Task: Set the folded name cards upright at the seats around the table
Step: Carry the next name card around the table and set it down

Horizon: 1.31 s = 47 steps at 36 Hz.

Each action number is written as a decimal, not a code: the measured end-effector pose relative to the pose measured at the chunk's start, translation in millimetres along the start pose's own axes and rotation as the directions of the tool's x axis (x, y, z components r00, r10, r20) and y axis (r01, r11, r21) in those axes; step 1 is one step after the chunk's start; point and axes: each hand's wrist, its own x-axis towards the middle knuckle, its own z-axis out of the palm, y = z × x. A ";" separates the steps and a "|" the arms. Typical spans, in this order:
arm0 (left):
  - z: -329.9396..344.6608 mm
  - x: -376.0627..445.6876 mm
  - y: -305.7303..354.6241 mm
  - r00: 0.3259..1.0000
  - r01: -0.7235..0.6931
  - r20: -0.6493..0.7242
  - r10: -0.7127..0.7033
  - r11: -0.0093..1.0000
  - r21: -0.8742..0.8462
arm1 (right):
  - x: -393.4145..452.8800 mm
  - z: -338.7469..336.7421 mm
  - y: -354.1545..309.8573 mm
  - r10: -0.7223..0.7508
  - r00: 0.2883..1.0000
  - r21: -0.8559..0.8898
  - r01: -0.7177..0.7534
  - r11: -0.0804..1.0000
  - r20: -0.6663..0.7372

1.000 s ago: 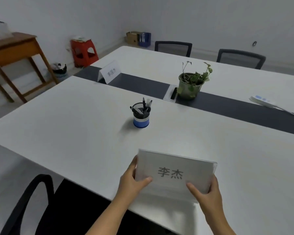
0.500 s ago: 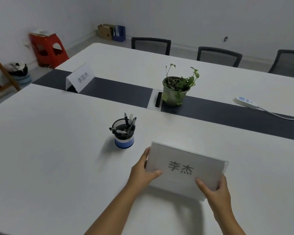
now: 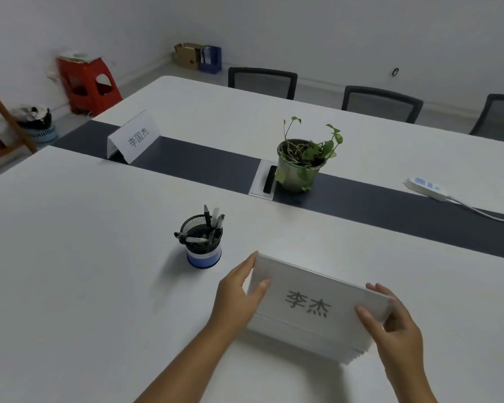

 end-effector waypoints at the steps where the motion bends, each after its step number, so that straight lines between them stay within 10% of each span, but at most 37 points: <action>1: 0.8 -0.6 1.2 1.000 -0.007 -0.009 0.008 1.000 0.011 | -0.5 -1.1 -0.4 -0.005 1.000 -0.012 0.005 1.000 0.001; 16: -21.9 -5.6 27.6 0.990 -0.130 -0.081 0.119 0.981 -0.147 | -12.5 0.3 -55.0 -0.257 0.966 -0.263 0.257 0.930 0.034; 25: -112.2 -47.5 8.8 0.879 -0.222 -0.472 0.065 0.932 -0.285 | -47.0 97.4 -100.8 -0.594 0.771 -0.264 0.637 0.725 0.229; 35: -185.6 -68.7 -91.4 0.840 0.074 -0.497 -0.219 0.953 -0.295 | -75.4 224.8 -32.6 -0.208 0.826 -0.230 0.372 0.899 0.524; 47: -190.9 -15.4 -148.9 0.845 0.270 -0.354 -0.400 0.892 -0.363 | -64.7 258.4 19.2 0.024 0.794 -0.409 0.287 0.866 0.608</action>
